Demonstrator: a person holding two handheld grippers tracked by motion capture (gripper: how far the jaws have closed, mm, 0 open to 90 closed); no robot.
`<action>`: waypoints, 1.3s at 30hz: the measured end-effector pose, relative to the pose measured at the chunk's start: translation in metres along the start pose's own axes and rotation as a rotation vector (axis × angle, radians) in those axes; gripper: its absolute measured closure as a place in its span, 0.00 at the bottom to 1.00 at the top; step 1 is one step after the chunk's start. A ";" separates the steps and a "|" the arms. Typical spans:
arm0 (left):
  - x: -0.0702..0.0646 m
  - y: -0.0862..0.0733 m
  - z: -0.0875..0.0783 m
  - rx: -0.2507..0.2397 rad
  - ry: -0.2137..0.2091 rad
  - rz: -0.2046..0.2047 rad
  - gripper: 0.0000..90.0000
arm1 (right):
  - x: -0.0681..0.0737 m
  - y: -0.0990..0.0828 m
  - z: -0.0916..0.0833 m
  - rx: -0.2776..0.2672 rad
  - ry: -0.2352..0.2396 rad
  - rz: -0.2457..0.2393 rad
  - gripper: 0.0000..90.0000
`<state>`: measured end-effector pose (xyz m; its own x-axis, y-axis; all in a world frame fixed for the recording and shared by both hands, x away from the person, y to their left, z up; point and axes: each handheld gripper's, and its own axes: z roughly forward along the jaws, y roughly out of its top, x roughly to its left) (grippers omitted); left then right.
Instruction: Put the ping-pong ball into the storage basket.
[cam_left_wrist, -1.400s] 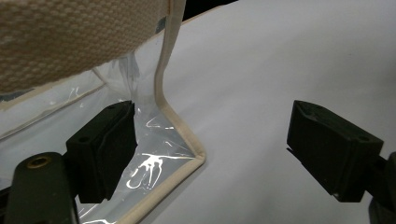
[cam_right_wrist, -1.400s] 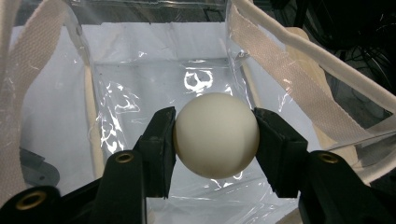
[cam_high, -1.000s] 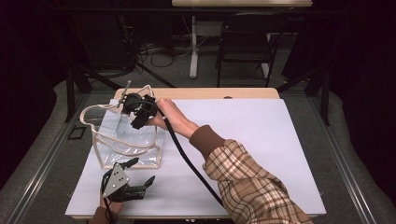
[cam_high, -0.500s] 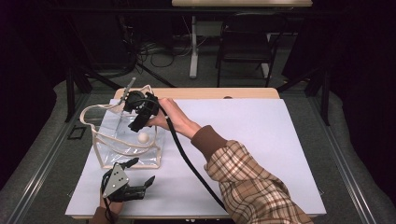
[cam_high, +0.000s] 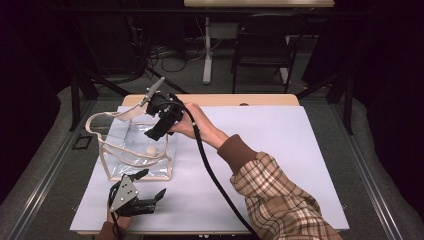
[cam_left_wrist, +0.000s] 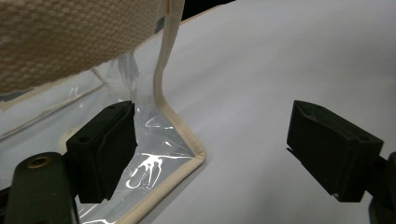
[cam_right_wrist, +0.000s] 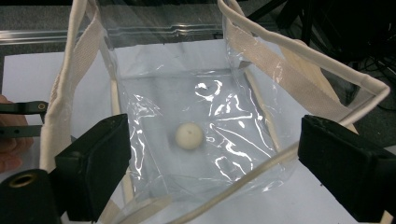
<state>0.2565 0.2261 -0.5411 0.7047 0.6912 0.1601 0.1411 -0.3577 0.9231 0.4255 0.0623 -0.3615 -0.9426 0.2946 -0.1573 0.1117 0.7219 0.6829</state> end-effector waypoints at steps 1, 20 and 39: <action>0.000 0.000 0.000 -0.003 0.000 -0.005 0.18 | 0.000 -0.002 -0.002 -0.007 -0.001 0.003 0.09; 0.000 0.000 0.001 0.000 -0.001 -0.001 0.18 | -0.012 -0.042 -0.036 -0.049 -0.039 0.051 0.05; 0.000 0.000 0.002 0.002 -0.003 0.001 0.18 | -0.016 -0.095 -0.051 -0.051 -0.080 0.092 0.03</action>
<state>0.2576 0.2246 -0.5416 0.7072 0.6886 0.1600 0.1419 -0.3600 0.9221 0.4140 -0.0434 -0.3875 -0.9006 0.4089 -0.1475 0.1785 0.6573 0.7322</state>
